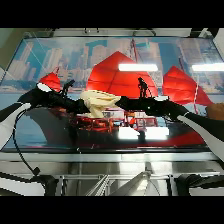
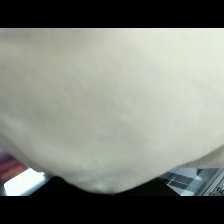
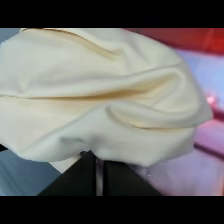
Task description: Fold the shirts.
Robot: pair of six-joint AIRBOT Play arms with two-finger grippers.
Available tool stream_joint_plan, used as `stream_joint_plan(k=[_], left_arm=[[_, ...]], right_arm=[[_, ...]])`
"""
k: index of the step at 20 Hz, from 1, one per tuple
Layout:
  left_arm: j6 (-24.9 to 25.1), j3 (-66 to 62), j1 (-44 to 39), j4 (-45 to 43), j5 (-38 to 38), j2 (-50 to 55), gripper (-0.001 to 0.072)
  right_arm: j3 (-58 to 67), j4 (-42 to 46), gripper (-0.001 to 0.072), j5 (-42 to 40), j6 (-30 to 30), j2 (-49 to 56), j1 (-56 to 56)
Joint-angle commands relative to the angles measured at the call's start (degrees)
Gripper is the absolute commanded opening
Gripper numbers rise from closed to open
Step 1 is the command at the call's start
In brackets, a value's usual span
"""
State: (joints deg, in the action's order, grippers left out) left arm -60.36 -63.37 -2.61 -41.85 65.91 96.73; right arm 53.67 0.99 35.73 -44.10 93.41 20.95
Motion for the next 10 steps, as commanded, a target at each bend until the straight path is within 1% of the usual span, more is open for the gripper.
stream_joint_plan(k=[1,2,3,5,8,10], left_arm=[[0.87,-0.13,-1.81,-0.13,-1.01,-0.13,0.0025],[1.44,-0.15,-1.14,-0.24,1.95,-0.76,0.0025],[1.68,-0.15,-0.07,-0.31,5.57,-2.01,0.0025],[1.99,-0.22,3.58,-0.52,12.87,-6.88,0.0024],[1.31,-4.85,10.60,-0.50,21.68,-16.04,0.0015],[-1.25,-9.97,13.97,-0.02,23.69,-21.22,0.0016]], right_arm=[[0.46,-0.17,0.0016,-4.00,1.90,0.02,-0.50],[0.52,-0.15,0.0015,-2.91,3.74,-0.79,-1.20],[0.52,0.46,0.0015,-2.29,3.87,-2.21,-2.19],[0.55,2.21,0.0015,-1.11,3.89,-8.33,-6.34],[1.16,7.85,0.0014,-0.68,3.80,-23.17,-15.19],[1.29,9.44,0.0014,-0.39,3.41,-33.48,-20.74]])
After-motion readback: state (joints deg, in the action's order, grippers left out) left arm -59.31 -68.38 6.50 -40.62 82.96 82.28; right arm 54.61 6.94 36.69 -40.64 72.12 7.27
